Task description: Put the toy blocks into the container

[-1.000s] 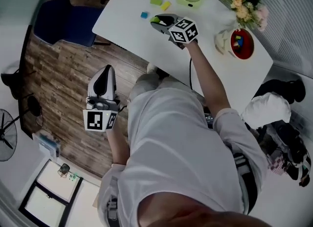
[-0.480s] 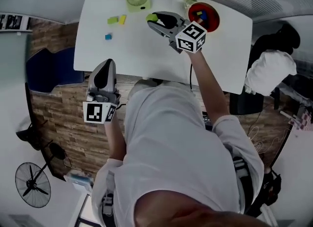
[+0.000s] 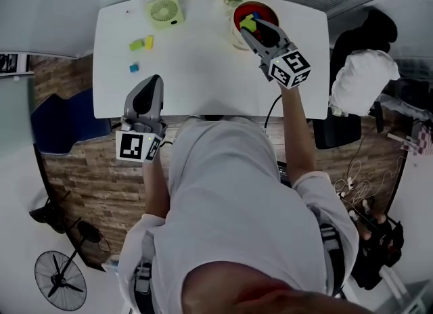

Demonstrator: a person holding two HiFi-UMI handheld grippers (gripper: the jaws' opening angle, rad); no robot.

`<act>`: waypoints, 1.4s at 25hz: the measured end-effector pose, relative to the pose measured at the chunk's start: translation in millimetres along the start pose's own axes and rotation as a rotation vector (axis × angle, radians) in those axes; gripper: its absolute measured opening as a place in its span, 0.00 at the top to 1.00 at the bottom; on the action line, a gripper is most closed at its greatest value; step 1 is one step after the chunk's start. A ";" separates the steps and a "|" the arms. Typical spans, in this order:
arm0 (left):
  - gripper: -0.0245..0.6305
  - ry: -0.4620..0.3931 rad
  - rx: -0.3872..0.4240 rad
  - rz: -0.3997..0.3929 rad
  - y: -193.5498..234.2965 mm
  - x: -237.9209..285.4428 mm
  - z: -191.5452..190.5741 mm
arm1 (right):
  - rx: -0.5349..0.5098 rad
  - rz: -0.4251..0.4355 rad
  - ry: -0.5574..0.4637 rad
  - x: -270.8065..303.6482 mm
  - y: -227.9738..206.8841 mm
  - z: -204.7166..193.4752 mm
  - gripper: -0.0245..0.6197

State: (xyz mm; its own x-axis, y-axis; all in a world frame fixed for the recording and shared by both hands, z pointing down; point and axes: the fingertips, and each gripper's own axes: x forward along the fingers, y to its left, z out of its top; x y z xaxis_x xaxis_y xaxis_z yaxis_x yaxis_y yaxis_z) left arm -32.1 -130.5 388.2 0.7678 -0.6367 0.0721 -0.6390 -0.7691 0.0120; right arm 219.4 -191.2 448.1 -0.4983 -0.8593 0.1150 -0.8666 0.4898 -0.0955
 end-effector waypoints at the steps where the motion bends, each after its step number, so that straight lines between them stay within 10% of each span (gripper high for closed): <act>1: 0.96 -0.009 0.003 0.001 -0.6 0.4 1.1 | -0.029 -0.042 0.027 -7.4 -10.2 -3.4 0.73; 9: 0.96 -0.044 0.000 0.029 4.7 -5.3 5.7 | -0.186 -0.164 0.199 -25.6 -68.4 -25.2 0.73; 21: 0.96 -0.020 -0.033 0.149 19.4 -50.0 -5.9 | -0.377 0.008 0.776 31.6 -120.5 -142.1 0.65; 24: 0.96 -0.013 -0.042 0.179 23.0 -60.2 -9.2 | -0.359 0.013 0.785 36.5 -123.1 -142.5 0.51; 35: 0.96 0.016 -0.085 0.219 42.3 -70.3 -27.8 | -0.221 0.000 0.497 40.3 -83.2 -80.9 0.59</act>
State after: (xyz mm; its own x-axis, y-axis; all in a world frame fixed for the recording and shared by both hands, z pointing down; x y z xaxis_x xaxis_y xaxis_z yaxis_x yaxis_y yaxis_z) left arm -114.4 -116.7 411.4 0.6097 -0.7865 0.0985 -0.7926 -0.6047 0.0784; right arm 269.4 -254.7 540.7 -0.4040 -0.7127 0.5734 -0.8248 0.5549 0.1086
